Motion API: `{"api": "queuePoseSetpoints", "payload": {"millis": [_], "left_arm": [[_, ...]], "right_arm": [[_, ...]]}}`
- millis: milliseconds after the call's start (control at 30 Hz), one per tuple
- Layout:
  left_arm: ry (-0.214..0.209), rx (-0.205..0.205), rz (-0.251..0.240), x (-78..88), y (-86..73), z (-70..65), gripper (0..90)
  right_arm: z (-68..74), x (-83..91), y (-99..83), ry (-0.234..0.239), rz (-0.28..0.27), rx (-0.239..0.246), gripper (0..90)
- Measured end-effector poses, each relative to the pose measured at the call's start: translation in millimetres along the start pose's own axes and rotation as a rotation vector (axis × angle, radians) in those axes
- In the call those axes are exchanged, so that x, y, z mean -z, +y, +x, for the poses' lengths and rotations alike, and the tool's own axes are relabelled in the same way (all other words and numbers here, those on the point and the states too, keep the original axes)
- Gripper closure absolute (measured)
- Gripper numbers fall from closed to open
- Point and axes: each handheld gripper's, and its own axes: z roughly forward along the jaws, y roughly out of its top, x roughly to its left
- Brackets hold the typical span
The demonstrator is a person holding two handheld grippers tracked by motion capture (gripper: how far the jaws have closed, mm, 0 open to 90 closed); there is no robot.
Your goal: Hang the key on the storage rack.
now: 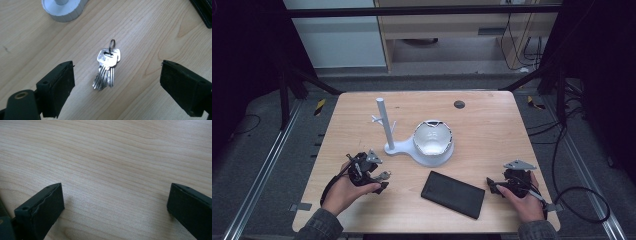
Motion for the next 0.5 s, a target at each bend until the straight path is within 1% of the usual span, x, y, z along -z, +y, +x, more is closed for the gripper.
{"api": "queuePoseSetpoints", "payload": {"millis": [33, 67, 100, 167, 200, 233, 333, 400, 433, 467, 500], "left_arm": [[-0.002, -0.009, -0.001, 2.6, 0.9, 0.2, 13.6], [-0.002, -0.009, -0.001, 2.6, 0.9, 0.2, 15.7], [-0.004, -0.025, 0.007, 5.3, 2.0, 1.3, 15.7], [-0.011, -0.034, 0.020, 7.2, 3.5, 3.3, 16.5], [-0.012, -0.031, 0.024, 7.0, 3.8, 4.2, 16.5], [-0.006, -0.033, 0.048, 5.1, 4.2, 7.4, 17.1], [-0.006, -0.027, 0.061, 2.7, 4.1, 9.4, 17.1], [-0.014, -0.022, 0.063, 2.3, 4.5, 10.7, 17.3], [-0.021, -0.012, 0.061, 1.7, 5.2, 10.6, 17.3], [-0.019, -0.025, 0.075, 1.2, 7.0, 10.6, 17.0], [-0.014, -0.034, 0.082, 1.0, 7.9, 10.2, 17.2]], "right_arm": [[0.0, 0.0, 0.0, 0.000, 0.000, 0.000, 1.3], [0.0, 0.0, 0.0, 0.000, 0.000, 0.000, 1.3], [0.0, 0.0, -0.1, 0.000, 0.000, 0.001, 1.3], [0.0, 0.0, 0.0, 0.000, -0.001, 0.000, 1.3], [0.0, 0.0, 0.0, 0.000, -0.001, 0.000, 1.3], [0.1, -0.1, 0.0, 0.000, -0.001, -0.001, 1.3], [-0.1, -0.1, 0.0, 0.001, -0.001, 0.001, 1.3], [0.1, -0.1, 0.0, 0.000, -0.001, 0.000, 1.5], [0.1, -0.1, 0.1, 0.000, -0.001, 0.000, 1.8], [1.0, -1.3, 1.4, -0.013, -0.006, -0.014, 2.5], [1.8, -1.8, 2.0, -0.016, -0.005, -0.018, 2.5]]}}
